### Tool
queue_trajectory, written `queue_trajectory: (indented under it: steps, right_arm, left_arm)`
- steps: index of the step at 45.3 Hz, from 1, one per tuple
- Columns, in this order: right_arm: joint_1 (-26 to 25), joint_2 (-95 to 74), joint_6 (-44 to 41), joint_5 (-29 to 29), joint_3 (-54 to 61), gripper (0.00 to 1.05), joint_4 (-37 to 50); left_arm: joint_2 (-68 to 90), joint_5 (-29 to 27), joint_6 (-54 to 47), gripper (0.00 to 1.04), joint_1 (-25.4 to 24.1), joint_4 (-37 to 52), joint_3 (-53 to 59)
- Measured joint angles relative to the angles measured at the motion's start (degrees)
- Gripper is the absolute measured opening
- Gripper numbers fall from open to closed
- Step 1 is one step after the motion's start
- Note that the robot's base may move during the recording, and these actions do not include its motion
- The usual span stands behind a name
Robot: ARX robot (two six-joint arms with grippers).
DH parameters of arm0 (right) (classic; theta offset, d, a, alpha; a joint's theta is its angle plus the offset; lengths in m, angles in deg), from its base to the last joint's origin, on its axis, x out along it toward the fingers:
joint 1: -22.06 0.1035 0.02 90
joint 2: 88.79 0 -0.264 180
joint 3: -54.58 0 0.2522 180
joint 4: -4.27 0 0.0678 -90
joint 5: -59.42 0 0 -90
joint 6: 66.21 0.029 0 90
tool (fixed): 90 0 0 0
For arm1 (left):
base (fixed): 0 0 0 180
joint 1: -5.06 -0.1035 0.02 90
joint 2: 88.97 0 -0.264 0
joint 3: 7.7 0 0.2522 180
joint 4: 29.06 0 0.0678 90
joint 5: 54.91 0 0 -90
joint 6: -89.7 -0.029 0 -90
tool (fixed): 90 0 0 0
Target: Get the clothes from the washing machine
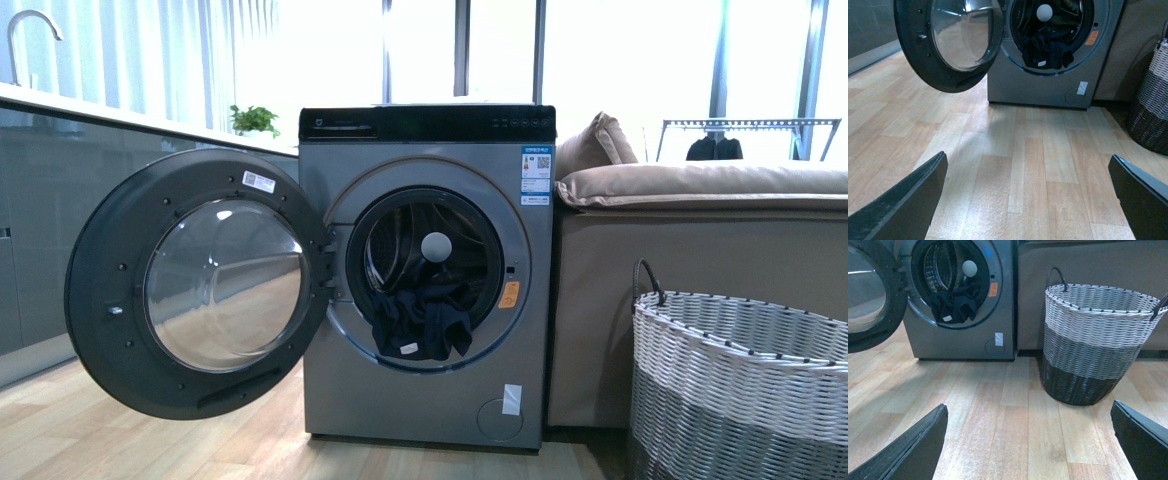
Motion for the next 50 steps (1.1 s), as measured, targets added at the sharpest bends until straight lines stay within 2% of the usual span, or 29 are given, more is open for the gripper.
queue_trajectory:
  steps: [50]
  right_arm:
    - [0.0,0.0,0.0,0.0,0.0,0.97,0.0]
  left_arm:
    - [0.0,0.0,0.0,0.98,0.0,0.0,0.0]
